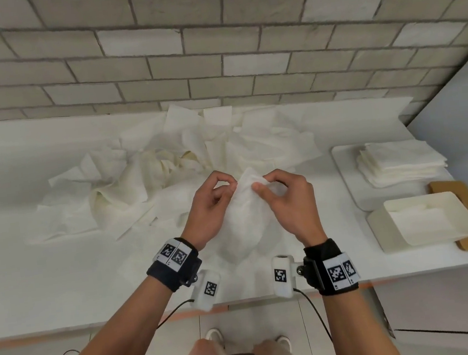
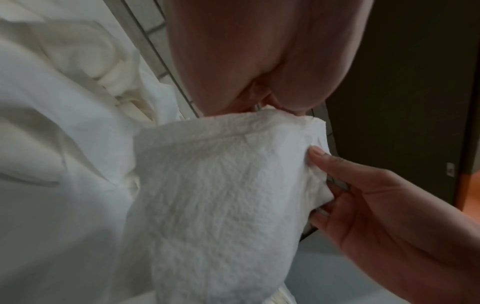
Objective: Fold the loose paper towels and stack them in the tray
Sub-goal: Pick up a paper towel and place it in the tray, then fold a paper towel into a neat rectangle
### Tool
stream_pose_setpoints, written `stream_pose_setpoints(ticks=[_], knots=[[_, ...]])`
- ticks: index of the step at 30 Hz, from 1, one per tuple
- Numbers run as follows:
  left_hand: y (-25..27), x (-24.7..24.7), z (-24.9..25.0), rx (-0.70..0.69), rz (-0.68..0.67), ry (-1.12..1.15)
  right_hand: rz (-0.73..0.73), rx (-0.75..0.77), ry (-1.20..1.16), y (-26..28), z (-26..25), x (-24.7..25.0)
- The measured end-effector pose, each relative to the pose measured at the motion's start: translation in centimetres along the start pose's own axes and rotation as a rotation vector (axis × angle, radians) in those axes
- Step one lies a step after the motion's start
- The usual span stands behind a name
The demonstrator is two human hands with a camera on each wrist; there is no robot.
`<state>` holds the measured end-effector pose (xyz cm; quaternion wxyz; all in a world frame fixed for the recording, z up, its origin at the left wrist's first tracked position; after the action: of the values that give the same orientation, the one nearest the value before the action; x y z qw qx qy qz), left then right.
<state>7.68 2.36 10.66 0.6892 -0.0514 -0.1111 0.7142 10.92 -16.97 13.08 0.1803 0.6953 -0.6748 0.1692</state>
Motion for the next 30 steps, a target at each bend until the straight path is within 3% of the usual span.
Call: stream_pose_setpoints(ticks=[4,6,11,15,19,21,25,30], knots=[[-1.0,-4.6,0.6,0.078,-0.139,0.040,0.088,0.003,-0.061,-0.3,0.7,5.1],[-1.5,-7.2,0.2,0.094,-0.227,-0.059,0.171,0.011,-0.110,-0.2,1.7,9.1],[-2.0,-15.5,0.4,0.048,-0.266,-0.095,0.390,-0.077,-0.162,0.8,7.9,20.4],[-2.4,-25.0,0.4,0.004,-0.269,-0.112,0.273,-0.209,-0.103,1.5,14.6,28.5],[-2.7,-33.5,-0.1,-0.039,-0.291,-0.162,0.328,-0.257,-0.061,1.0,21.5,35.3],[-2.6,-36.0,-0.4,-0.036,-0.298,-0.191,0.354,-0.276,0.074,0.0,24.4,37.3],[-1.4,-36.2,-2.5,0.002,-0.293,-0.282,0.292,-0.328,0.375,-2.2,26.3,37.3],[1.1,-30.5,-5.1,0.095,-0.281,-0.380,0.200,-0.373,0.695,-4.3,28.6,34.4]])
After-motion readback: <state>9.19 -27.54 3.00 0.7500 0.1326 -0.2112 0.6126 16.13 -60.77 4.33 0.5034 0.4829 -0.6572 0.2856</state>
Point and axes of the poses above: each hand's wrist, its own y-axis away from the middle knuckle, its own x-axis out of the back of the hand, z = x × y, the point moved 3 cm from there along -y, towards the middle knuckle, and after that the axes turned 9 degrees about -x, right-handed, at the moved point
